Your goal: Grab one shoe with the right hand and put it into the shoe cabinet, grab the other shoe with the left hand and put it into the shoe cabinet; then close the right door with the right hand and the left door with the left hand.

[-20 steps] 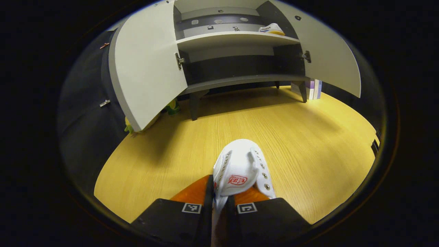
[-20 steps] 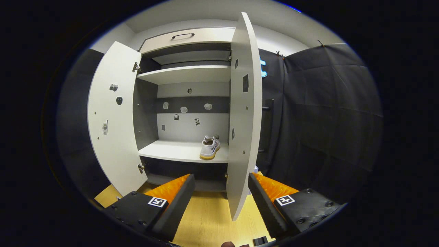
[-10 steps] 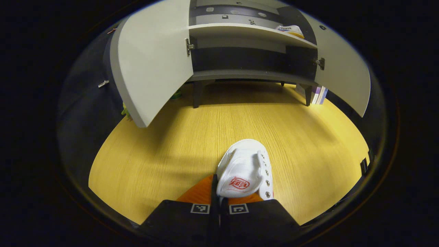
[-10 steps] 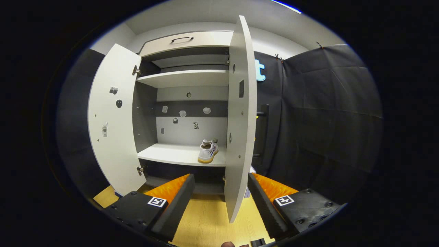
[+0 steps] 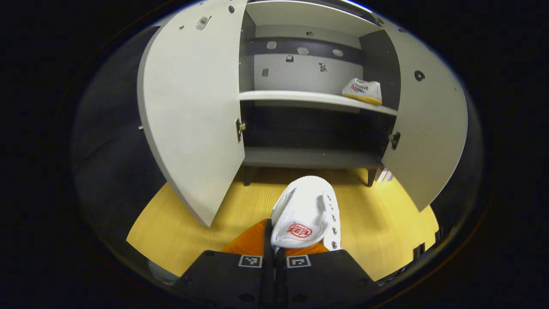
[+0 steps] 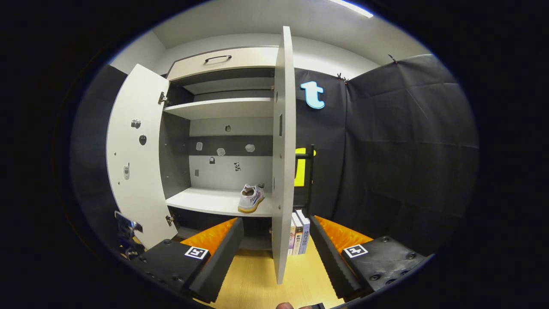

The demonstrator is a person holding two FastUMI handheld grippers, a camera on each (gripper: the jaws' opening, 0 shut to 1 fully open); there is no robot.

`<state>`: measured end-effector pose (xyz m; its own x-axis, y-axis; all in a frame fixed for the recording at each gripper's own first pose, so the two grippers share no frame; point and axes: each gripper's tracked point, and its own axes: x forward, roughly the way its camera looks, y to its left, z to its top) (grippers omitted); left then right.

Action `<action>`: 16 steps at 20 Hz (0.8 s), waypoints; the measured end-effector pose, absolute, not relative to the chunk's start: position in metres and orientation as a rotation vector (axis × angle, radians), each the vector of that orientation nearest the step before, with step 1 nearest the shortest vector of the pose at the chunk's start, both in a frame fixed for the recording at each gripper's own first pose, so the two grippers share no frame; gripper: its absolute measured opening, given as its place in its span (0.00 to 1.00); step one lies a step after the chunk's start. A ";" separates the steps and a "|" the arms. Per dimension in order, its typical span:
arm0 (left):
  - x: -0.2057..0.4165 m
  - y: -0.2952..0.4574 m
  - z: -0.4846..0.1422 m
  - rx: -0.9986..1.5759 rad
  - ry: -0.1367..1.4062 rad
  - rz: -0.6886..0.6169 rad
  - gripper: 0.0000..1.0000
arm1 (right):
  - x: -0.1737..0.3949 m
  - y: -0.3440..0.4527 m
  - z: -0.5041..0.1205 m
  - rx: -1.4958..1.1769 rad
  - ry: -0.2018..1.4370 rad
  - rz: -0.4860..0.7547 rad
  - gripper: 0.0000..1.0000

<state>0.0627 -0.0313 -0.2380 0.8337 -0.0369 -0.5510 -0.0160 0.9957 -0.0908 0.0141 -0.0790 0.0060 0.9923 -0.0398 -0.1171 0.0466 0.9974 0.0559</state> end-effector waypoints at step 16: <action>0.309 -0.050 -0.048 -0.175 0.395 0.172 0.06 | 0.012 -0.124 -0.004 0.122 0.125 -0.070 0.98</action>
<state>0.3094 -0.0501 -0.0483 0.9088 0.1320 -0.3959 -0.1998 0.9705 -0.1351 0.0118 -0.1240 -0.0040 0.9898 -0.0620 -0.1283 0.0772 0.9901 0.1169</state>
